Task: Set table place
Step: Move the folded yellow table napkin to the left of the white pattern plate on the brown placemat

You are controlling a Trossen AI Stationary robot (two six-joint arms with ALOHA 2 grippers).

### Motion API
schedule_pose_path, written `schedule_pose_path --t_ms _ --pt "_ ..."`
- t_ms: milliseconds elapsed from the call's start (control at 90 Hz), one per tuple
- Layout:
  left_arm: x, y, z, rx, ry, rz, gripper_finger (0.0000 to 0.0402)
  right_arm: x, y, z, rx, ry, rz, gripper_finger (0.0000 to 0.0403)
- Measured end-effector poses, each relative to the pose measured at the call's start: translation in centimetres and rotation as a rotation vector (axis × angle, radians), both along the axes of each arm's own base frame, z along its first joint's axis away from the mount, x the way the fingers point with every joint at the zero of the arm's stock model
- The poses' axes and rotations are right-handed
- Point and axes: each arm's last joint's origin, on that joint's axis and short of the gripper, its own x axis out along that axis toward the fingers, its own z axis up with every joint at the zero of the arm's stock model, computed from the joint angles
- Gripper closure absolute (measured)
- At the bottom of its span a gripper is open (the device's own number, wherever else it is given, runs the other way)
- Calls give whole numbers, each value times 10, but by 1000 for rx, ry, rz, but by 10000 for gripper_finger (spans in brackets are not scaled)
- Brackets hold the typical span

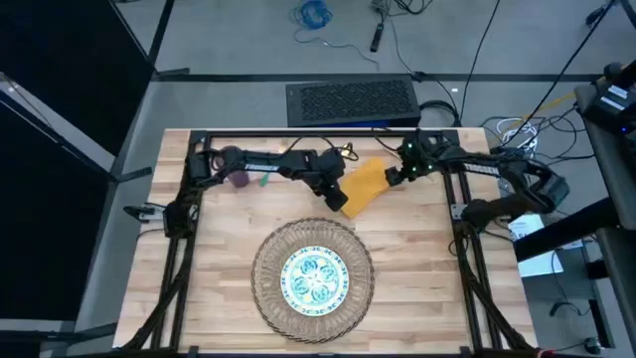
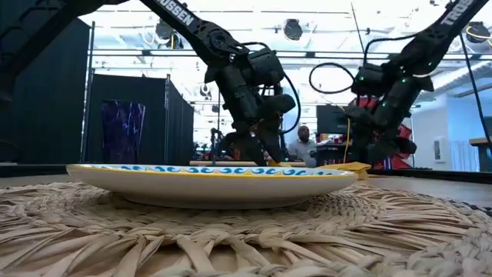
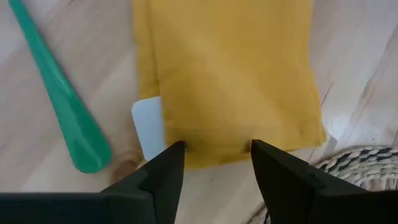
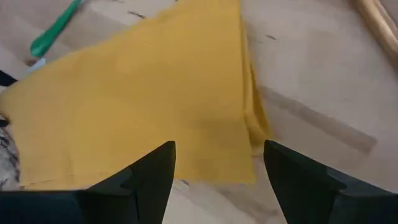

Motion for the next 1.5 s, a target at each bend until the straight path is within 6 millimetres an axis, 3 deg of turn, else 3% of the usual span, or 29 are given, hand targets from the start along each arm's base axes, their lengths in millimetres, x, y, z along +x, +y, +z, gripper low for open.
schedule_pose_path --t_ms 244,422,933,1267,1500 --pt "3 0 -22 -52 33 -19 231 6 -6 -16 34 17 -1 172" --pt "8 -1 -27 -47 10 -35 231 8 -8 -19 36 4 18 190" --pt "12 -2 -15 -40 -48 -74 264 6 -5 -20 17 23 83 394" --pt "14 -2 -6 -65 -108 -88 264 6 -5 -20 4 29 106 401" --pt "-1 2 7 -19 -21 -93 264 6 -5 -20 0 33 119 402"
